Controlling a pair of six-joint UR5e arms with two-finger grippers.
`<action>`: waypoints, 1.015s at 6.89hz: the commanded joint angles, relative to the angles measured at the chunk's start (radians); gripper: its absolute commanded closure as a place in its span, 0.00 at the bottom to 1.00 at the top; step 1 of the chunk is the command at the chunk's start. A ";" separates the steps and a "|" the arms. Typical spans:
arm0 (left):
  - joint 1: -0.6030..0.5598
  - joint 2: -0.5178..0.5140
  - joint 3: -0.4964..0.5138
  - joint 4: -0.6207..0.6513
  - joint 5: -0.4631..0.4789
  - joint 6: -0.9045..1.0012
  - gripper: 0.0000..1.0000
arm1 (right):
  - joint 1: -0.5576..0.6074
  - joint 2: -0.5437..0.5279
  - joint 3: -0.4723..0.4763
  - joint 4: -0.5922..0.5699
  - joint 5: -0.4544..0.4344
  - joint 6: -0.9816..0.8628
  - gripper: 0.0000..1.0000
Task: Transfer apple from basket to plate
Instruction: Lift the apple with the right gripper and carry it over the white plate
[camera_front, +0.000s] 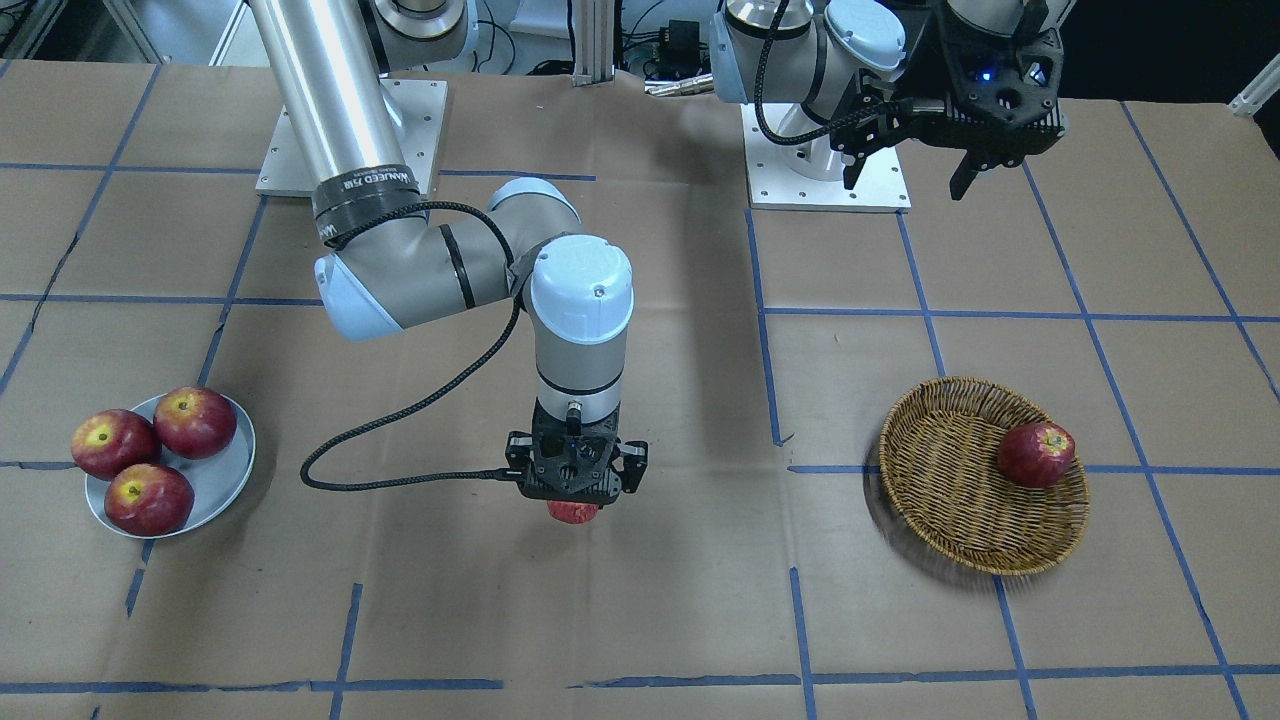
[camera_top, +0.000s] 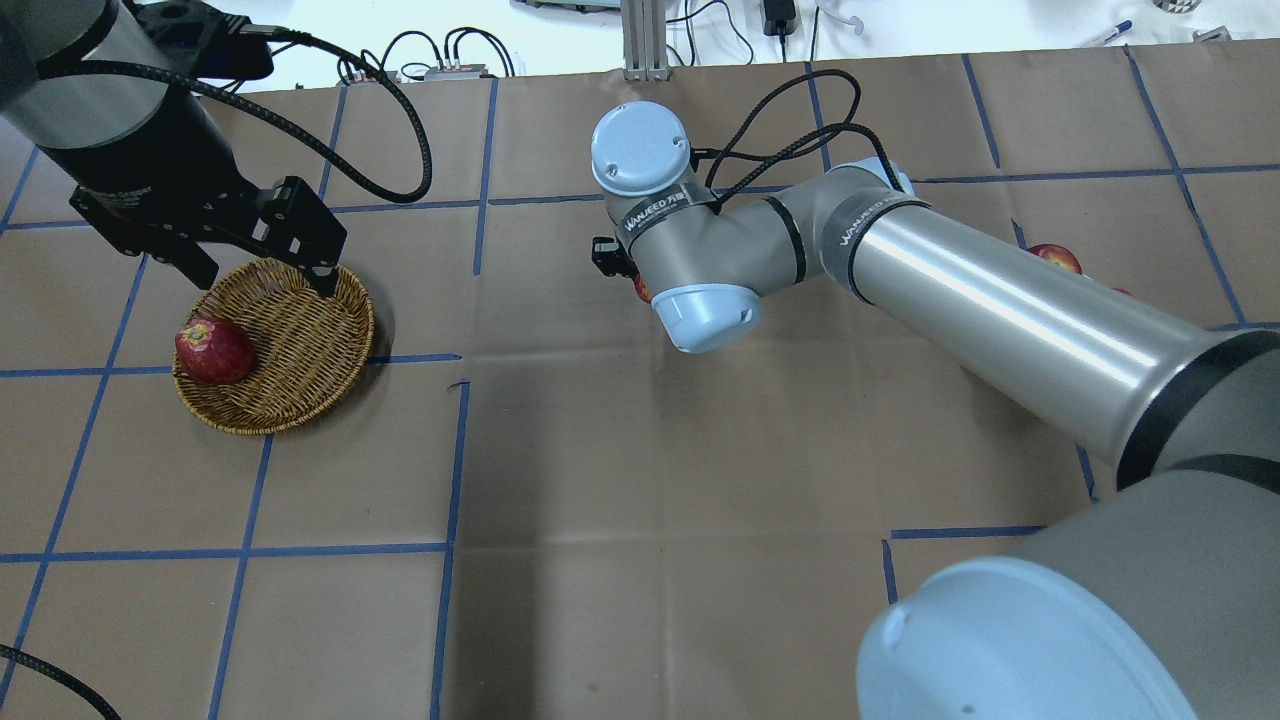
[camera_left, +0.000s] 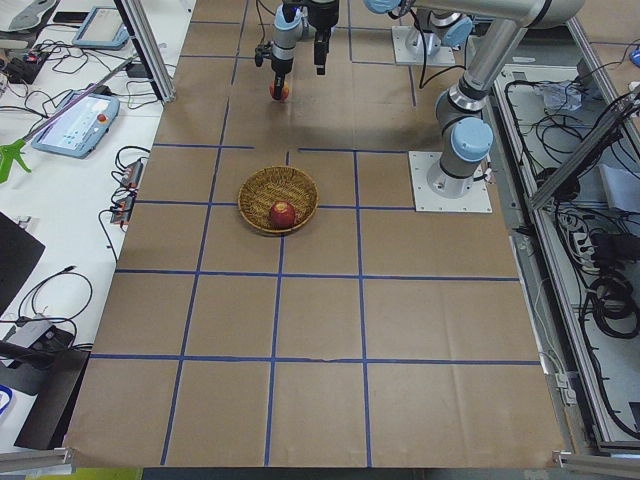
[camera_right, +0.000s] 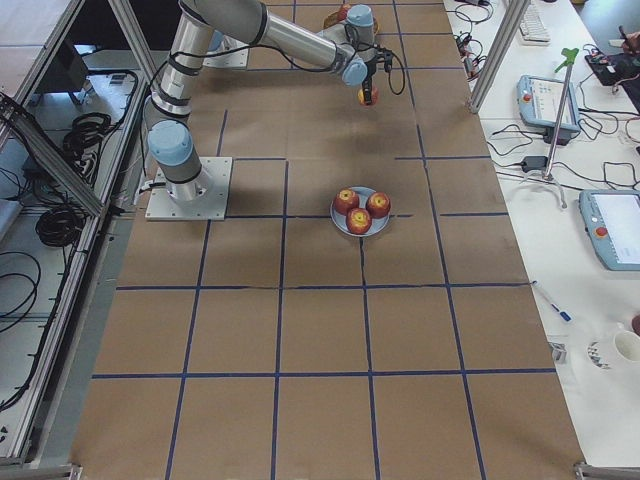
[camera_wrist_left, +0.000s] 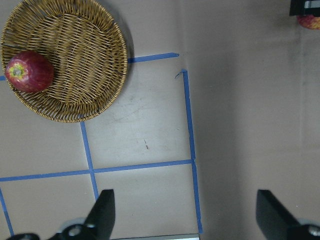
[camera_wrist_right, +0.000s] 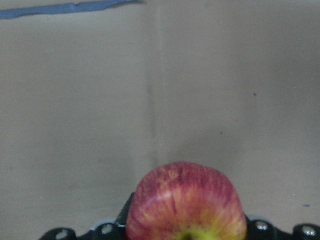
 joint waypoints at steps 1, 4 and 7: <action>0.000 0.001 -0.001 0.000 0.000 0.000 0.01 | -0.088 -0.163 0.003 0.199 -0.003 -0.109 0.54; 0.000 0.001 -0.001 0.000 0.000 0.000 0.01 | -0.372 -0.337 0.021 0.439 0.013 -0.520 0.54; 0.000 0.004 -0.011 0.001 0.000 -0.001 0.01 | -0.649 -0.383 0.124 0.415 0.058 -0.944 0.53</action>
